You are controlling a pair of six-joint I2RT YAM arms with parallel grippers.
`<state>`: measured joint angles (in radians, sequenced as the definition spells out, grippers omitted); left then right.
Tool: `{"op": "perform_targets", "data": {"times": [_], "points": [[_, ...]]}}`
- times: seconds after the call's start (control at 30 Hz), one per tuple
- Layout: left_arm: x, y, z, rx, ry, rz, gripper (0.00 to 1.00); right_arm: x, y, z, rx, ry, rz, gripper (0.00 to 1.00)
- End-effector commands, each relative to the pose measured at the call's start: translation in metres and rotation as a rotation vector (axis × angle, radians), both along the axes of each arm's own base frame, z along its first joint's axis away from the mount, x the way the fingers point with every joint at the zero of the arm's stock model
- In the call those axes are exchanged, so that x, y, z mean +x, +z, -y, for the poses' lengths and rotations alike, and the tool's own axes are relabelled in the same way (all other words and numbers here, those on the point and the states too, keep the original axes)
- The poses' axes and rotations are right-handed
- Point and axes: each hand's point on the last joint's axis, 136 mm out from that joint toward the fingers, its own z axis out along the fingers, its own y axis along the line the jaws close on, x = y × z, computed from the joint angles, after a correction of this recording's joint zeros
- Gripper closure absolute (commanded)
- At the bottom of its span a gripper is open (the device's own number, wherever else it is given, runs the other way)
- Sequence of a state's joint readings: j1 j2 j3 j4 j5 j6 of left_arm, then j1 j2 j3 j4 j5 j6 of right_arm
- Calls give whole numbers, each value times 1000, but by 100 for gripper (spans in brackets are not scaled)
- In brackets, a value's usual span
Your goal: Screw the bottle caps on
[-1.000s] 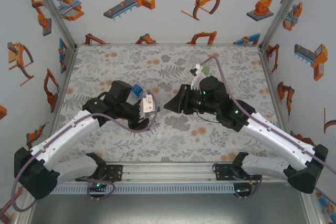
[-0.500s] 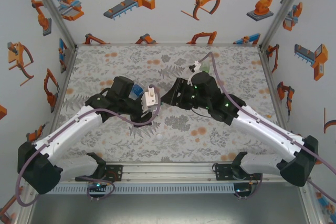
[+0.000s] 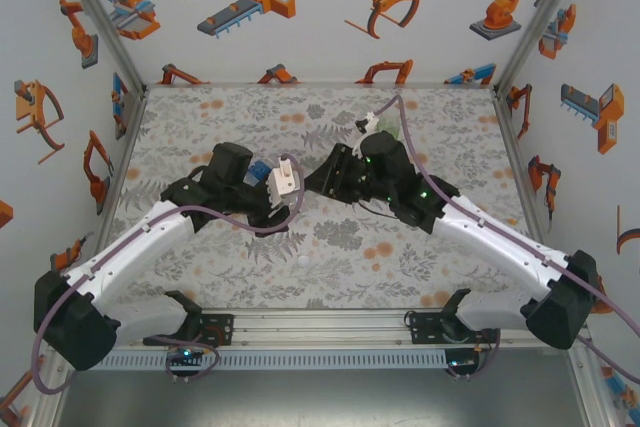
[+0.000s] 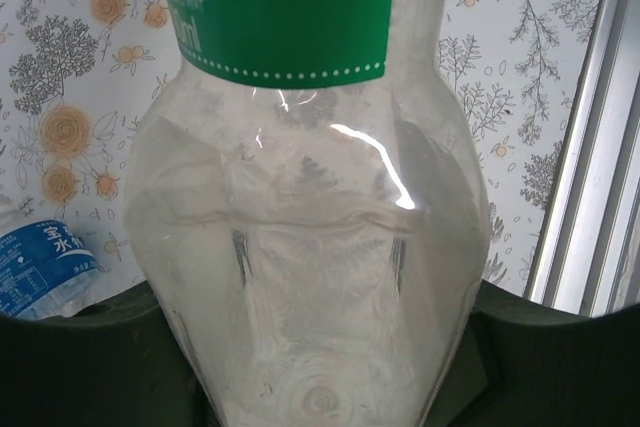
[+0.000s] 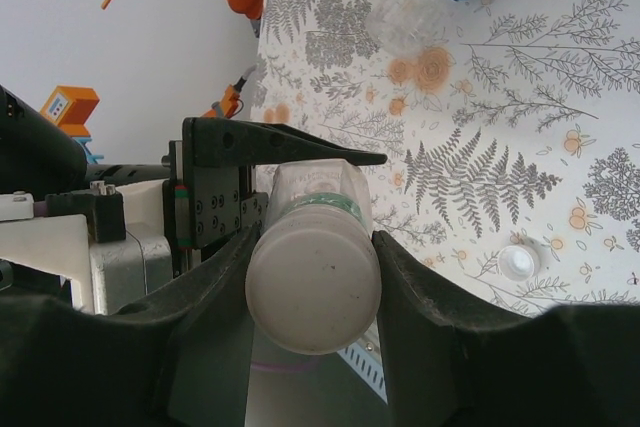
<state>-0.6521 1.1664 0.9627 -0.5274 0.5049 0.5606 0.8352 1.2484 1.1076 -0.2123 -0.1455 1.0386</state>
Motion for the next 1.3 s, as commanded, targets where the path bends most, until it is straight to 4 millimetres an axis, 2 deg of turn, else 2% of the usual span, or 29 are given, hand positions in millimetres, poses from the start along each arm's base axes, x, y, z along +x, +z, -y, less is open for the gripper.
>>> {"op": "perform_targets", "data": {"times": [0.0, 0.13, 0.2, 0.37, 0.5, 0.57, 0.63, 0.77, 0.87, 0.97, 1.07, 1.2, 1.27], "points": [[0, 22, 4, -69, -15, 50, 42, 8, -5, -1, -1, -2, 6, 73], [1, 24, 3, -74, -5, 68, 12, 20, -15, 6, -48, -12, 20, 77], [3, 24, 1, -73, 9, 76, 3, 30, -20, 14, -80, -23, 25, 79], [19, 29, -7, -68, 113, 88, 3, 59, -29, 38, -197, -54, 60, 80], [49, 43, -23, -97, 316, 71, 3, 87, -34, 56, -336, -65, 99, 79], [62, 53, -31, -133, 408, 53, 3, 103, -36, 65, -424, -64, 129, 79], [66, 59, -36, -163, 425, 42, 3, 121, -34, 73, -509, -68, 164, 79], [87, 59, -57, -236, 579, 17, 3, 159, -29, 84, -630, -87, 217, 80], [102, 61, -76, -208, 713, 27, 3, 187, -27, 91, -708, -103, 236, 80], [106, 56, -85, -174, 748, 53, 3, 214, -26, 95, -757, -118, 250, 79], [108, 60, -90, -224, 772, 66, 3, 239, -29, 99, -803, -126, 254, 79], [113, 62, -94, -257, 812, 40, 3, 261, -35, 102, -856, -131, 247, 79], [113, 59, -90, -247, 786, 15, 3, 269, -37, 104, -882, -129, 259, 78]]}}
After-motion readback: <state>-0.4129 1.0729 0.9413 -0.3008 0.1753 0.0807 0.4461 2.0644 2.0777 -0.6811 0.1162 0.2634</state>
